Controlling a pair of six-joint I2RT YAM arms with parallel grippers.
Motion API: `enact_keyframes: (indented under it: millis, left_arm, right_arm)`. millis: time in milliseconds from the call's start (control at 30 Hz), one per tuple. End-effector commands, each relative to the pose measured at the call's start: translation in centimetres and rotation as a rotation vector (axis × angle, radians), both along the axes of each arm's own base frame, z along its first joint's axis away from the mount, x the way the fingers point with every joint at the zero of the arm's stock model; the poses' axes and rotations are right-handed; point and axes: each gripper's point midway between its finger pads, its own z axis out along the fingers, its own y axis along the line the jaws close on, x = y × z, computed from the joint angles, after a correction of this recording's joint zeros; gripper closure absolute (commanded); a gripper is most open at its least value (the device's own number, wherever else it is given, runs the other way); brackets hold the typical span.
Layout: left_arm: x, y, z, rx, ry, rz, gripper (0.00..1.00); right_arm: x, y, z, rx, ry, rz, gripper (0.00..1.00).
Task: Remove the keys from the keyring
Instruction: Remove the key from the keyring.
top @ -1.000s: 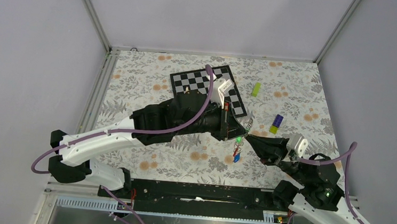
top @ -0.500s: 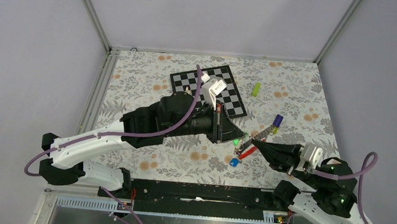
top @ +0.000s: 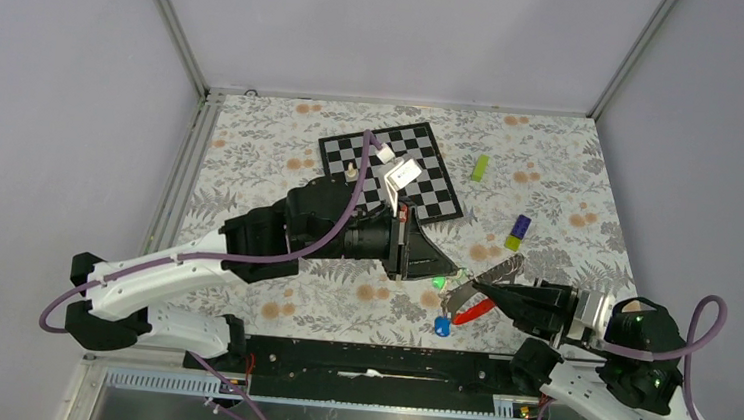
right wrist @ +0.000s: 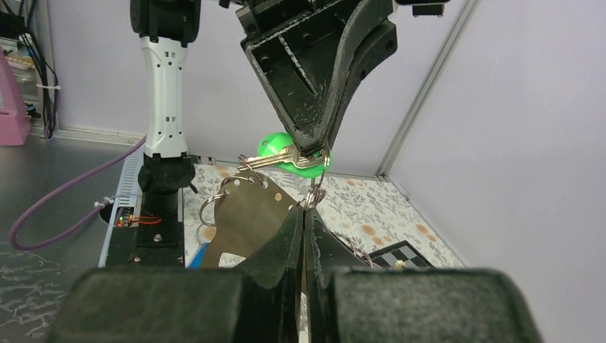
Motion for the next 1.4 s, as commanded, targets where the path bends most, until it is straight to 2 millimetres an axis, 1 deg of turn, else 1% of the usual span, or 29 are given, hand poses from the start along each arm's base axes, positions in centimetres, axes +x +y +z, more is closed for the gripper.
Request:
enact_keyframes:
  millis: [0,67,233,333,600,700,867,1067,1200,1300,1367]
  left_arm:
    - [-0.9,0.5,3.0,-0.115,-0.048,-0.061,1.00]
    - [-1.3,0.3,3.0,-0.122,-0.054,-0.093,1.00]
    - [-2.4,0.0,3.1,-0.142,-0.063,-0.166,1.00]
    - [-3.0,-0.1,3.2,-0.153,-0.066,-0.200,1.00]
    - [-4.2,0.0,3.1,-0.171,-0.119,-0.285,1.00]
    - [-5.0,0.2,3.0,-0.184,-0.148,-0.337,1.00]
    - [-5.7,0.8,3.1,-0.207,-0.265,-0.380,1.00]
    - [-5.2,1.9,3.7,-0.234,-0.424,-0.344,1.00]
    - [-4.6,2.0,3.8,-0.235,-0.489,-0.316,1.00]
    - [-4.6,2.1,4.1,-0.242,-0.540,-0.318,1.00]
    - [-4.5,2.1,4.4,-0.250,-0.569,-0.318,1.00]
  right_arm:
    - [-3.1,-1.7,5.0,0.131,-0.138,0.083,1.00]
    - [-3.6,-1.9,5.3,0.141,-0.178,0.096,1.00]
    - [-4.7,-2.6,6.9,0.241,-0.264,0.120,1.00]
    - [-5.3,-2.8,7.6,0.273,-0.318,0.141,1.00]
    - [-6.6,-2.1,7.9,0.255,-0.454,0.199,1.00]
    - [-7.0,-1.9,8.1,0.239,-0.510,0.211,1.00]
    - [-7.3,-1.5,8.6,0.171,-0.596,0.221,1.00]
    - [-6.8,-0.9,9.1,0.097,-0.665,0.209,1.00]
    - [-7.1,-0.7,9.8,0.081,-0.701,0.223,1.00]
    - [-7.4,-0.4,9.6,0.035,-0.714,0.257,1.00]
    - [-7.8,-0.4,9.9,0.018,-0.728,0.283,1.00]
